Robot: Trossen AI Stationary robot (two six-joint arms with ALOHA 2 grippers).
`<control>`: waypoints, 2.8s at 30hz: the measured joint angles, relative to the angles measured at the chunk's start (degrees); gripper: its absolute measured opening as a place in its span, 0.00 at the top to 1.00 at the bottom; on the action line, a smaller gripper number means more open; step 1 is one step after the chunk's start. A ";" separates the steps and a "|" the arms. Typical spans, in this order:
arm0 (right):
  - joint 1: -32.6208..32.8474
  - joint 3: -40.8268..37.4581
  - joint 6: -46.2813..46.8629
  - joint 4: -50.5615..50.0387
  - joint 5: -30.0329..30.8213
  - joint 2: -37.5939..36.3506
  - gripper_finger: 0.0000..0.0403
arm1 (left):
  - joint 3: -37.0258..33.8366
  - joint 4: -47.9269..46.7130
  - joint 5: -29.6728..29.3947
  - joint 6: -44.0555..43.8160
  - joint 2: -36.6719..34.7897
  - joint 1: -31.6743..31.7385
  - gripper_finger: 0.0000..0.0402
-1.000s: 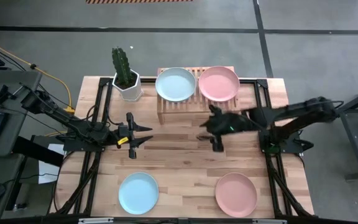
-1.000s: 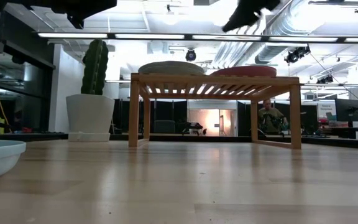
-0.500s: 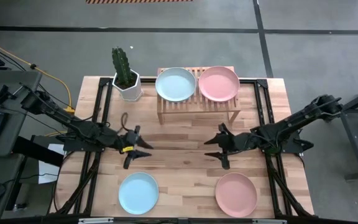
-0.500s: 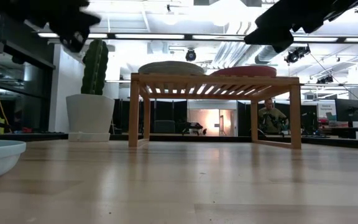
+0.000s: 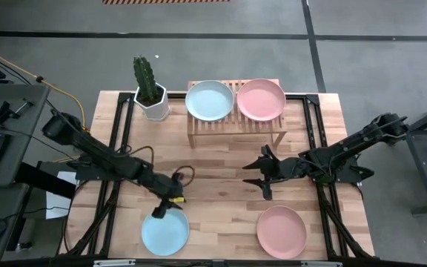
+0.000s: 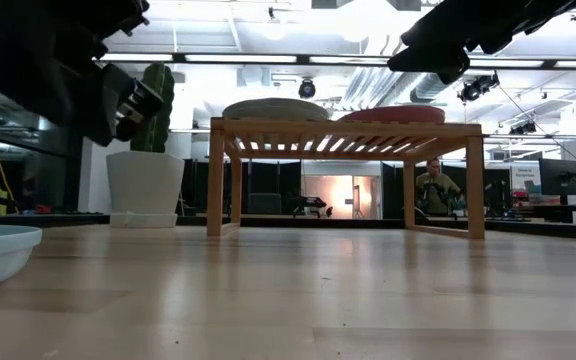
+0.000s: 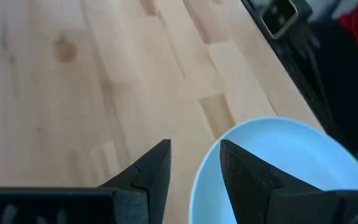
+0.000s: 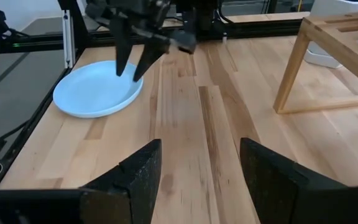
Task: Place and stack plates onto a shelf
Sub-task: Stack the blue plate on top of the light blue plate on the shelf
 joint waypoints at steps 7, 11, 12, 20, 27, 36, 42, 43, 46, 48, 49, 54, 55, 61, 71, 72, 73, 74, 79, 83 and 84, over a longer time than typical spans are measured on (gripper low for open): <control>0.00 0.00 0.01 -0.46 -0.02 0.00 0.51 | 0.42 -0.98 0.03 1.69 5.79 -2.78 0.68; 0.00 0.00 0.01 -0.95 -0.06 0.01 0.51 | 0.40 -0.74 -1.47 3.59 8.73 -3.14 0.68; 0.00 0.00 0.01 -1.07 -0.05 0.02 0.51 | 0.40 -0.68 -2.22 3.86 9.33 -3.11 0.68; 0.00 0.00 0.01 -1.35 -0.20 0.02 0.51 | 0.44 -0.41 -0.83 5.17 13.13 -3.03 0.68; 0.00 0.02 0.01 -1.81 -0.17 0.04 0.51 | 0.53 -0.43 -0.07 2.09 13.51 -2.95 0.73; 0.00 0.02 -0.38 -1.87 -0.15 0.03 0.51 | 0.31 -3.37 7.99 -3.13 7.94 0.33 0.98; 0.00 0.02 -0.41 -2.86 -0.15 0.04 0.51 | 1.80 -11.87 11.73 -7.88 -1.92 4.93 0.99; 0.00 0.02 -0.41 -2.96 -0.13 0.04 0.51 | 2.92 -14.56 11.99 -8.89 -3.66 6.12 0.99; 0.00 0.02 -0.50 -3.08 -0.02 0.04 0.51 | 8.39 -23.05 13.10 -11.29 -7.69 10.74 0.99; 0.00 0.02 -0.65 -3.08 0.00 0.04 0.51 | 13.39 -28.67 12.98 -10.63 -9.12 14.41 1.00; 0.00 0.02 -0.65 -3.08 -0.02 0.04 0.51 | 16.34 -30.86 12.18 -9.77 -9.24 16.33 1.00; 0.00 0.02 -0.68 -3.59 -0.02 0.46 0.51 | 33.26 -38.40 2.25 -4.54 -7.05 27.38 1.00; -0.01 0.03 -0.83 -3.53 -0.02 0.79 0.51 | 36.62 -39.11 0.41 -3.05 -6.23 29.93 1.00; -0.02 0.04 -1.24 -3.48 0.02 3.30 0.51 | 52.95 -38.86 -6.05 3.43 -0.52 44.83 1.00; -0.02 0.04 -1.90 -3.42 0.29 4.59 0.51 | 56.34 -45.08 -16.23 -9.21 8.00 59.47 1.00; -0.02 0.04 -1.91 -3.29 0.51 4.59 0.51 | 56.33 -45.74 -16.20 -9.93 9.02 59.98 1.00; -0.02 0.04 -1.91 -3.26 0.87 4.59 0.51 | 56.33 -46.01 -15.89 -10.44 10.02 60.32 1.00; -0.01 0.04 -1.91 -3.27 1.37 4.59 0.51 | 56.33 -46.09 -15.35 -10.56 10.89 60.60 1.00; 0.00 0.04 -1.91 -3.27 1.92 4.59 0.51 | 56.33 -46.39 -13.58 -11.01 13.81 60.88 1.00; -0.02 0.04 -1.94 -3.27 1.95 4.59 0.51 | 56.33 -46.82 -13.63 -10.98 14.26 60.88 1.00; -0.02 0.04 -1.99 -3.27 1.97 4.59 0.51 | 56.33 -46.83 -13.60 -10.98 14.20 60.88 1.00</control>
